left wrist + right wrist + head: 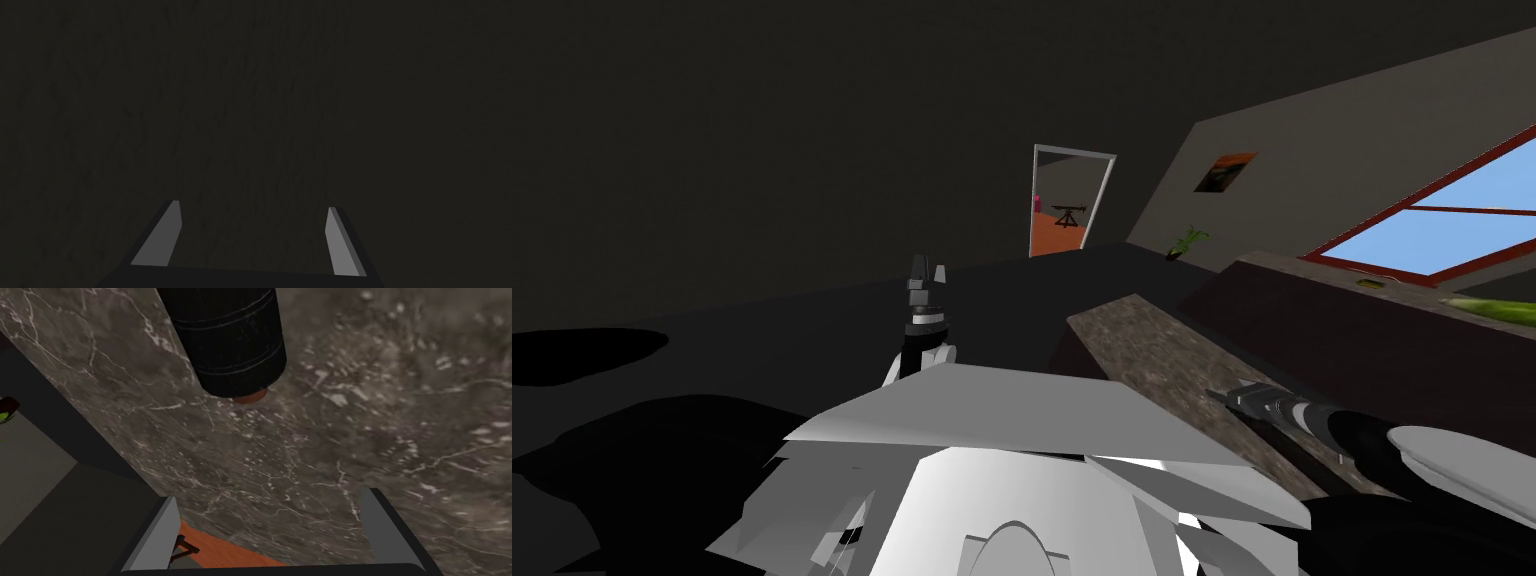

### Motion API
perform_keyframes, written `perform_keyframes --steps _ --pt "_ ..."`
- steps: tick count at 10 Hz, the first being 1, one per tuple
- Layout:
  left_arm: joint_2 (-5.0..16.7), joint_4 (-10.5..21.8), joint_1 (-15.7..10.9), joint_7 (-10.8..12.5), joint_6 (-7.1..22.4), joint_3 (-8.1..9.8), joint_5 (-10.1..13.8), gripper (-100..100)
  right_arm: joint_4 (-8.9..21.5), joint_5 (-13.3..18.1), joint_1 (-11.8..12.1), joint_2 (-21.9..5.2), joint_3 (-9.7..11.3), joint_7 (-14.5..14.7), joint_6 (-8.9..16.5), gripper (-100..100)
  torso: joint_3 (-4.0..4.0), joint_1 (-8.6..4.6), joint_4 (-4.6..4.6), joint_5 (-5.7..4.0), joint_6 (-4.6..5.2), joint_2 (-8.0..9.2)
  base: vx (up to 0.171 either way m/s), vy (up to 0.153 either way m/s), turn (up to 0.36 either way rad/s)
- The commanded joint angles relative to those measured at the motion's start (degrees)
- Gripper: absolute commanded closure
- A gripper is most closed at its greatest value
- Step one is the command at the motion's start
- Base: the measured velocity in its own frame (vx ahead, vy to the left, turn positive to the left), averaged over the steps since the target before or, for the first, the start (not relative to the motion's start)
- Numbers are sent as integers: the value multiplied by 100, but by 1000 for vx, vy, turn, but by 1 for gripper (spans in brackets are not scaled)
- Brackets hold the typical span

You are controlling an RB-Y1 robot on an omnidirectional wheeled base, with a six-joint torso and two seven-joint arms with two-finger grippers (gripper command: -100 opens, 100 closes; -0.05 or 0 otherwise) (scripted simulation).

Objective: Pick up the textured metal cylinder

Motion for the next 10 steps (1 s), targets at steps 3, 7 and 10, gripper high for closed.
perform_keyframes --steps 3,7,10 --pt "0 0 0 0 0 0 0 0 291 337 101 -320 288 -112 -166 -100 0 1 0 1 -3 0 -5 -32 99" --pt "0 0 0 0 0 0 0 0 580 690 193 -620 722 -264 -348 -100 4 -1 2 0 0 7 -17 -32 70" --pt "0 0 0 0 0 0 0 0 803 977 263 -826 1176 -400 -542 -100 4 3 2 -1 1 7 -18 -30 44"
